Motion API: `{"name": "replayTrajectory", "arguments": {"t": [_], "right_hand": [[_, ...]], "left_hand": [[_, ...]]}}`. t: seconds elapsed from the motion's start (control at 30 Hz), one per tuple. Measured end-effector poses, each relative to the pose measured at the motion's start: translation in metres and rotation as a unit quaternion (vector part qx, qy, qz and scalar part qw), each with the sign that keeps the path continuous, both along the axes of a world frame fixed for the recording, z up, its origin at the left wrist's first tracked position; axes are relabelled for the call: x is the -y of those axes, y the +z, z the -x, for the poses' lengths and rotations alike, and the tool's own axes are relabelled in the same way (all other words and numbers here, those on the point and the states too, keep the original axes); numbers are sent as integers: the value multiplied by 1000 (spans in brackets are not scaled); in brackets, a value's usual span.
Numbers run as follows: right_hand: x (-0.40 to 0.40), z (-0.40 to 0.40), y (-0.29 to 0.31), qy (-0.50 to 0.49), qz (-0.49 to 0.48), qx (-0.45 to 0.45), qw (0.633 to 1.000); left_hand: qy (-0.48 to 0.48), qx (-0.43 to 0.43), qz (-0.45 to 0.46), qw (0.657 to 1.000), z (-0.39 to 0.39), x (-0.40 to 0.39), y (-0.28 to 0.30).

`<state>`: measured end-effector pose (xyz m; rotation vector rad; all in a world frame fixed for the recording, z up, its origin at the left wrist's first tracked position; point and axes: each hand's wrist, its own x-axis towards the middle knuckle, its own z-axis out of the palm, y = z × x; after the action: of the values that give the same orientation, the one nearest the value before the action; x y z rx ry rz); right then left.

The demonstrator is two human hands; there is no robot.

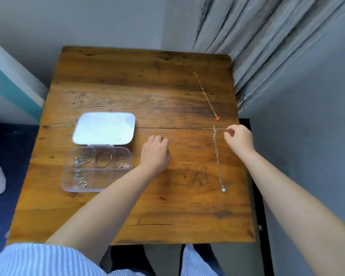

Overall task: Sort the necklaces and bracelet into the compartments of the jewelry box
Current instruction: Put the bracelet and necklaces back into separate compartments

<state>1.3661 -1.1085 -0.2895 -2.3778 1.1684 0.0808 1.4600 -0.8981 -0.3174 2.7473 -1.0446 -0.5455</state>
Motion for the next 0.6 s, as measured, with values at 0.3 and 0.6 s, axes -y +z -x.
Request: {"name": "replayTrajectory", "arguments": {"t": [0.3, 0.6], "right_hand": [[54, -45, -51, 97, 24, -12, 995], [57, -65, -76, 182, 100, -30, 978]], "left_hand": [[153, -31, -17, 988, 48, 44, -65], [155, 37, -9, 987, 56, 36, -95]]}}
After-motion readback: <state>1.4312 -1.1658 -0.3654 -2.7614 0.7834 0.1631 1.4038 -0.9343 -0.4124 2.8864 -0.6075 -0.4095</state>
